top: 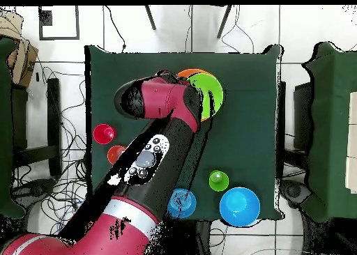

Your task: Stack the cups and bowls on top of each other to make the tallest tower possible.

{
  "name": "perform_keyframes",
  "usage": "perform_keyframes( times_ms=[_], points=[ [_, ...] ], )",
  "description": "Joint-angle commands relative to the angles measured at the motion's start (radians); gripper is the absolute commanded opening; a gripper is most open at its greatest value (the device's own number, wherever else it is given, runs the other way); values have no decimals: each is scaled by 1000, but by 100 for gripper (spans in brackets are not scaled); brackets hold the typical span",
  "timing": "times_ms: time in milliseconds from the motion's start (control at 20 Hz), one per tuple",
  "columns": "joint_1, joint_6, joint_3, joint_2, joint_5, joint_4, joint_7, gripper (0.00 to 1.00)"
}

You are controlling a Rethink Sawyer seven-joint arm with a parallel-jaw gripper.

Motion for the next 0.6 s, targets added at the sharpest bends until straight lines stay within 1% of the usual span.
perform_keyframes(
  times_ms=[50,200,300,350,450,600],
  points=[
    [-11,146,24,11,-1,-22,120,0],
    [-12,149,12,16,-1,-26,120,0],
    [4,158,-13,29,-5,-34,132,0],
    [-3,164,-11,30,-6,-41,123,0],
    [3,179,-25,46,-3,-58,129,0],
    [18,207,-59,89,9,-96,167,0]
  ],
)
